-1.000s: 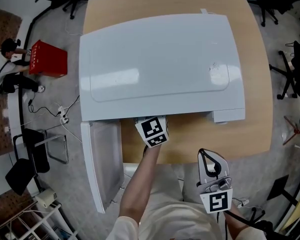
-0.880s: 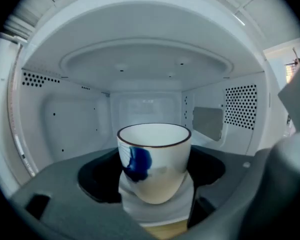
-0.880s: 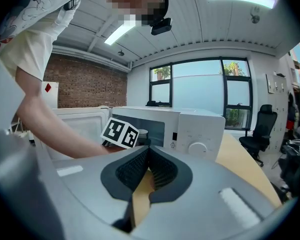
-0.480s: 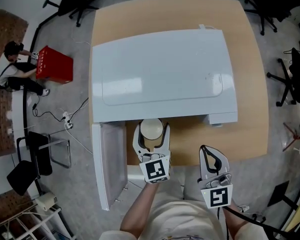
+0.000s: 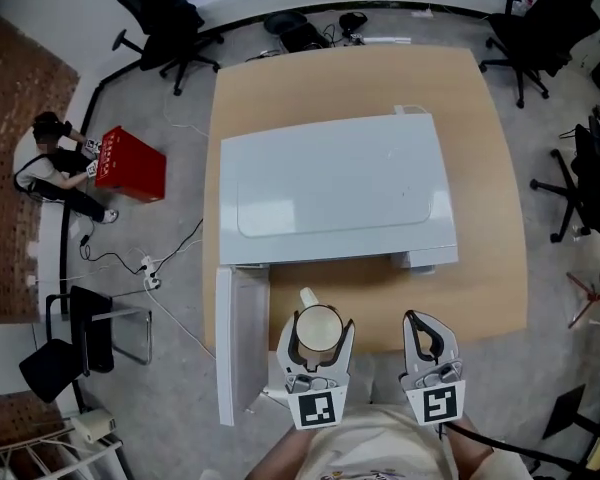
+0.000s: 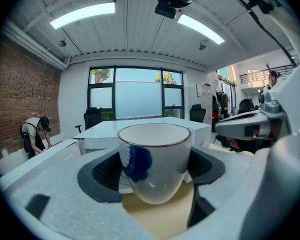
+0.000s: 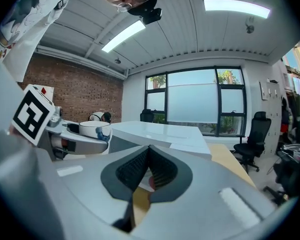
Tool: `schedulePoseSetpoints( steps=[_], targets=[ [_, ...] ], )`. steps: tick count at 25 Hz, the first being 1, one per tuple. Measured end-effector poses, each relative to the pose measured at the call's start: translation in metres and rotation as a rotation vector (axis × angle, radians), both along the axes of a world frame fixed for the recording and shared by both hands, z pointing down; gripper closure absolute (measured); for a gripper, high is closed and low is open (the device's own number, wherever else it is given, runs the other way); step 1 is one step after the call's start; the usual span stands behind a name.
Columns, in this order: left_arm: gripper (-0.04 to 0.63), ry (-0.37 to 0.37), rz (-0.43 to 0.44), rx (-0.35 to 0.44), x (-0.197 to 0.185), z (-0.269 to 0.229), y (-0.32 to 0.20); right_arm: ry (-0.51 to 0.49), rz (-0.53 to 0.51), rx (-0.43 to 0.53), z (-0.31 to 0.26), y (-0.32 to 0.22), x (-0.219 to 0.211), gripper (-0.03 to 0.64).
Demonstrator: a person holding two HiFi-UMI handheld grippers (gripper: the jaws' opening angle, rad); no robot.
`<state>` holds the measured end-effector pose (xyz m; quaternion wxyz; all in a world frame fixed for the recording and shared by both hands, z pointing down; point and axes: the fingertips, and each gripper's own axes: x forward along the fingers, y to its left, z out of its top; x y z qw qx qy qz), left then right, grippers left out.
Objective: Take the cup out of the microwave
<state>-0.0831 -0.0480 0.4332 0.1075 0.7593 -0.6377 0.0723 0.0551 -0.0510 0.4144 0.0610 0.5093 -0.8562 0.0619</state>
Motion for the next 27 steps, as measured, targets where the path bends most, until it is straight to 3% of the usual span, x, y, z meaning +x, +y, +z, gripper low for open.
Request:
schedulePoseSetpoints(
  steps=[6,7,10,11,16,17,19,22,27],
  targets=[
    [0.209,0.006,0.055,0.000,0.011,-0.037,0.034,-0.027,0.009,0.041,-0.030,0.001,-0.001,0.609],
    [0.209,-0.026,0.084,0.002,0.013,-0.042,0.037,-0.031,0.008,0.050,-0.035,0.001,-0.002,0.611],
    [0.209,-0.277,0.274,0.037,0.023,-0.054,0.044,-0.039,0.010,0.076,-0.046,0.000,-0.004,0.609],
    [0.209,-0.281,0.284,0.040,0.025,-0.056,0.045,-0.041,0.012,0.080,-0.048,0.000,-0.004,0.611],
    [0.209,-0.004,0.120,0.015,0.021,-0.057,0.049,-0.048,0.021,0.098,-0.056,0.001,-0.005,0.609],
    [0.209,0.019,0.107,0.010,0.020,-0.058,0.048,-0.048,0.024,0.100,-0.058,0.001,-0.004,0.609],
    [0.209,0.001,0.119,0.024,0.018,-0.059,0.046,-0.045,0.026,0.102,-0.060,0.002,-0.004,0.610],
    [0.209,-0.099,0.179,0.066,0.020,-0.064,0.044,-0.040,0.022,0.102,-0.059,0.003,-0.003,0.609],
    [0.209,0.032,0.102,0.030,0.019,-0.056,0.044,-0.038,0.031,0.101,-0.056,0.000,0.000,0.609]
  ],
)
